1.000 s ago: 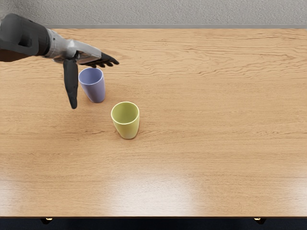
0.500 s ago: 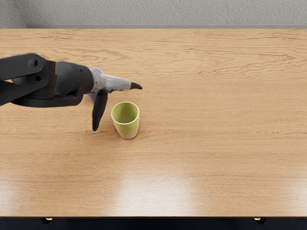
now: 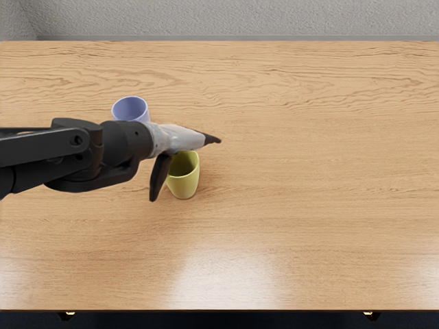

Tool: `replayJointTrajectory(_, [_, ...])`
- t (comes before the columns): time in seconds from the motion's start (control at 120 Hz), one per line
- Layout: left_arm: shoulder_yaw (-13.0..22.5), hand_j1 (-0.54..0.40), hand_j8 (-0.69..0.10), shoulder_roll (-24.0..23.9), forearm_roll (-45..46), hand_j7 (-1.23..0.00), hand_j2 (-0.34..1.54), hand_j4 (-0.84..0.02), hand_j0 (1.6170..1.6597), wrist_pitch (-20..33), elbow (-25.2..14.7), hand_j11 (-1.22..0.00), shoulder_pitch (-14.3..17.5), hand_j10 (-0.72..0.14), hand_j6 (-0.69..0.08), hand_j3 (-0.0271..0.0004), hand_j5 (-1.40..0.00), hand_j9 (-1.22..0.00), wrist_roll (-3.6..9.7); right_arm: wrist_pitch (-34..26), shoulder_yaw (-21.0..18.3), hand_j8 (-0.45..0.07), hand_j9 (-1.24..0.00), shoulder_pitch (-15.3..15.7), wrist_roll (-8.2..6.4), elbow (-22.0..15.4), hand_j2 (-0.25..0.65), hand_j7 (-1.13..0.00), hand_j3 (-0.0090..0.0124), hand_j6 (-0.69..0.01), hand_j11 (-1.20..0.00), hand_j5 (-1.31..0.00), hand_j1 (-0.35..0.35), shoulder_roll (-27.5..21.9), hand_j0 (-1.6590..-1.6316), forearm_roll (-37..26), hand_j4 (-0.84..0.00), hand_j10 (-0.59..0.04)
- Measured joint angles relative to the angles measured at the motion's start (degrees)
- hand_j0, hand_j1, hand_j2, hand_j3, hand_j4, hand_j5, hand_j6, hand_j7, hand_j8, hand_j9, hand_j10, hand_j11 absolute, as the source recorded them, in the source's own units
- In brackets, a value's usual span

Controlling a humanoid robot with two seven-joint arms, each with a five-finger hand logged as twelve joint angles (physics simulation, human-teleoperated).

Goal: Pick up cup and place in cup with left hand

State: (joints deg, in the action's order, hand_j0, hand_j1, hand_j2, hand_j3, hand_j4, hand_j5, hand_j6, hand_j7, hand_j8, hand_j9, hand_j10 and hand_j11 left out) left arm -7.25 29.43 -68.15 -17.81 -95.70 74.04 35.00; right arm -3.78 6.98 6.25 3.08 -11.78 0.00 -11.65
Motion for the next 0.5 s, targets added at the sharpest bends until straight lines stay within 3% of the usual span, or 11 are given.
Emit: replayJointTrajectory(0.5, [-0.5, 0.277, -0.063, 1.0, -2.7, -0.08, 0.01, -0.063, 1.6581, 3.9, -0.5, -0.08, -2.2, -0.062, -0.063, 0.0000, -0.08, -0.08, 0.00, 0.0, 0.1, -0.024, -0.03, 0.5, 0.08, 0.0, -0.005, -0.03, 0.0000, -0.024, -0.03, -0.03, -0.320, 0.0, -1.6581, 0.0, -0.024, -0.024])
